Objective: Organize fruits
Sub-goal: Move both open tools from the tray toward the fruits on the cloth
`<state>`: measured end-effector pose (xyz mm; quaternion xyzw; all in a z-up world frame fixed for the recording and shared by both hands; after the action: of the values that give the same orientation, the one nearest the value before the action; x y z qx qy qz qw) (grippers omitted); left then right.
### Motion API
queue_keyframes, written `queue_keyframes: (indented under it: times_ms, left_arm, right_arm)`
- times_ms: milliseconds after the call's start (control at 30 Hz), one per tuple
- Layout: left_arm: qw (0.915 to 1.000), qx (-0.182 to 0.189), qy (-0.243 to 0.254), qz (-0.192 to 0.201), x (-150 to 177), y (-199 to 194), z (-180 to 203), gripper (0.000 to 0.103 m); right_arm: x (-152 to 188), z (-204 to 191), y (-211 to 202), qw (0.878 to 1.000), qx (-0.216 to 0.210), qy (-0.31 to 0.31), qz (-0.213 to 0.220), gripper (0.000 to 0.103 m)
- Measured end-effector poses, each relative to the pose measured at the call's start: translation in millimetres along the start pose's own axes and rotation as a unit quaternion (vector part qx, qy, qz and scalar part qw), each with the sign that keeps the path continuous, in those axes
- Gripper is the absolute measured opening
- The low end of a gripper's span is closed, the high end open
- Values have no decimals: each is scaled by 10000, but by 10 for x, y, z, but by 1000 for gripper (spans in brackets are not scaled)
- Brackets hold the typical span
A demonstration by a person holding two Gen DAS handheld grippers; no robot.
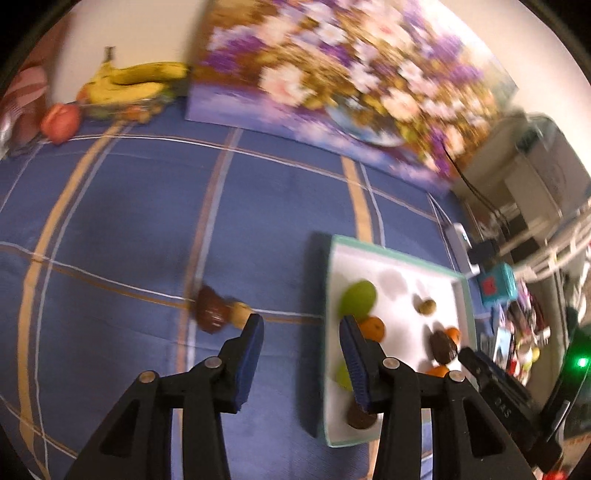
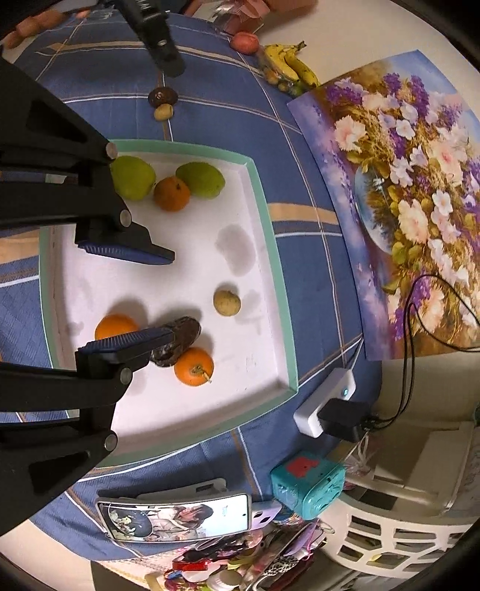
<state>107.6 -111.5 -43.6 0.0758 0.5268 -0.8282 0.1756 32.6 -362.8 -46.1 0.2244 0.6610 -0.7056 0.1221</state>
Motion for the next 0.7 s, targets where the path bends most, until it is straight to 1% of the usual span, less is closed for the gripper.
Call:
queue_keyframes:
  times_ms: [100, 200, 267, 300, 333, 367, 400, 433, 467, 533, 567, 600, 633, 700]
  left_arm:
    - [9996, -63, -215, 159, -101, -78, -153, 47]
    - [9987, -171, -387, 299, -182, -141, -304, 57]
    - [9980, -258, -452, 370, -217, -173, -394, 58]
    - [9976, -308, -480, 397, -232, -183, -436, 60]
    - [9972, -364, -507, 419, -244, -189, -478, 67]
    - [9968, -418, -532, 432, -251, -193, -515, 71]
    - [9964, -463, -552, 439, -259, -188, -546, 77]
    - [9960, -523, -576, 444, -261, -181, -579, 82]
    - [9955, -597, -592, 448, -262, -169, -611, 84]
    - [9945, -731, -594, 451, -261, -142, -654, 94]
    - [9941, -788, -595, 453, -259, -126, -674, 96]
    - [9938, -829, -595, 445, -258, -107, -693, 99]
    - [9935, -866, -589, 438, -259, -89, -708, 101]
    - [9932, -914, -561, 459, -261, -70, -723, 103]
  right_arm:
    - [-21, -53, -15, 10000, -18, -83, 29, 36]
    - [-34, -114, -15, 9999, -66, -154, 45, 36]
    - [-40, -140, -8, 9998, -92, -183, 46, 36]
    - [-45, -161, -2, 9997, -100, -204, 48, 37]
    - [-46, -169, 2, 9997, -106, -213, 48, 37]
    - [-49, -178, 11, 9997, -109, -217, 42, 38]
    - [-51, -187, 27, 9997, -105, -210, 27, 47]
    - [-52, -185, 38, 9998, -102, -197, 21, 57]
    - [-50, -188, 61, 9998, -104, -170, 4, 59]
    - [-42, -192, 94, 9998, -143, -129, -34, 61]
    - [-37, -192, 106, 9998, -152, -109, -45, 62]
    - [-32, -189, 129, 9998, -162, -68, -64, 67]
    - [-26, -191, 143, 9998, -168, -45, -78, 75]
    - [-16, -200, 158, 9998, -172, -42, -93, 78]
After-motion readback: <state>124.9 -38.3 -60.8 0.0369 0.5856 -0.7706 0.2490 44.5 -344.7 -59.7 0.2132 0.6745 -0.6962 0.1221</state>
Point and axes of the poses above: each gripper's, at about its wrist camera, not at the fingertips, and y roughly the way its jaws point, z to its right, x to its underside, the point moved 6 cm from there along y, roughly the way its jaws point, and after that the axes turned 12 degrees about -y, right-handed, at the moved point
